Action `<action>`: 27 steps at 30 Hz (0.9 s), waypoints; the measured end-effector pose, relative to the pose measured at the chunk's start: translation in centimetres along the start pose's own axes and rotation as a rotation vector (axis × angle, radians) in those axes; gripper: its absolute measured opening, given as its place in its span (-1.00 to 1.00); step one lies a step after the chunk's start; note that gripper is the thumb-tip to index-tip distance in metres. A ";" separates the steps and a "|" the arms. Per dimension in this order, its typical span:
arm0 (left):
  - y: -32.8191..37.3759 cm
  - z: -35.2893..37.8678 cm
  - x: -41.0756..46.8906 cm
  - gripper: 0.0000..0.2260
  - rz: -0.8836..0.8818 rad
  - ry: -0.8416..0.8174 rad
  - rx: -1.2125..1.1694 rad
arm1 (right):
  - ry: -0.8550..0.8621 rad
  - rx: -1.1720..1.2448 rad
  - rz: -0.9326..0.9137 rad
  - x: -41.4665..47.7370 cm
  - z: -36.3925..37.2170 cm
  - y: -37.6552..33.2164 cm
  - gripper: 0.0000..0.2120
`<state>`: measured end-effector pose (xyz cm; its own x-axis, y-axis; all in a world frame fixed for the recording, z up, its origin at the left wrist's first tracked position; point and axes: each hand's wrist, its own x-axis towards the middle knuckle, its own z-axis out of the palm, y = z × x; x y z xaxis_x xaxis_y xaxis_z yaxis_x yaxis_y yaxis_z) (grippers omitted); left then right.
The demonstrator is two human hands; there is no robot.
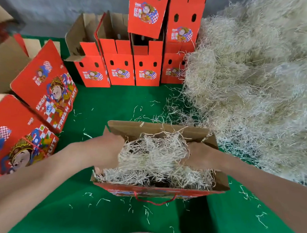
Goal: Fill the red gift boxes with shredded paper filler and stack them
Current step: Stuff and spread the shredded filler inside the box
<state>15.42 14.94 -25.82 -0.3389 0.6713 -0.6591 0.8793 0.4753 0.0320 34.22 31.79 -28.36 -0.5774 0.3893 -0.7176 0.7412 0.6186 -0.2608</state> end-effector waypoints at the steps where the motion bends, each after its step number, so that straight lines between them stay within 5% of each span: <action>1: 0.1 0.2 0.0 -0.78 0.007 0.003 0.040 | 0.007 -0.012 -0.003 -0.1 0.0 0.0 -0.66; 5: 0.9 -0.1 0.6 -0.64 0.132 -0.057 -0.002 | -0.077 0.252 -0.072 0.7 0.7 -1.5 -0.55; 8: 2.2 0.0 2.8 -0.66 0.150 -0.148 -0.162 | -0.125 0.379 -0.111 2.9 1.1 -3.1 -0.66; 11: 3.6 1.9 5.8 -0.87 0.107 -0.181 -0.093 | -0.116 0.191 -0.069 5.8 2.1 -3.1 -0.68; 15: 4.1 3.0 7.4 -0.66 0.077 -0.387 0.009 | -0.152 -0.147 -0.075 7.0 2.6 -2.2 -0.71; 18: 3.4 2.1 6.6 -0.40 0.154 -0.285 -0.083 | -0.132 -0.320 -0.106 5.5 1.7 -2.1 -0.80; 21: 2.4 1.3 5.0 -0.41 0.229 -0.129 -0.118 | -0.072 -0.310 -0.212 2.3 -0.3 -2.2 -0.67; 23: 1.8 1.0 4.5 -0.53 0.215 -0.013 -0.154 | 0.120 -0.178 -0.331 0.5 -1.4 -3.2 -0.68; 25: 1.6 1.2 4.7 -0.62 0.211 0.063 -0.198 | 0.510 -0.038 -0.513 -0.7 -2.1 -5.0 -0.92; 27: 1.7 1.5 5.1 -0.64 0.243 0.082 -0.215 | 0.810 -0.115 -0.632 -0.4 -2.5 -6.8 -0.69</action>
<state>15.62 18.35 -30.25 -0.1612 0.8191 -0.5505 0.8498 0.3989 0.3446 28.50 29.15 -24.68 -0.9387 0.2874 0.1901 0.2102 0.9148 -0.3450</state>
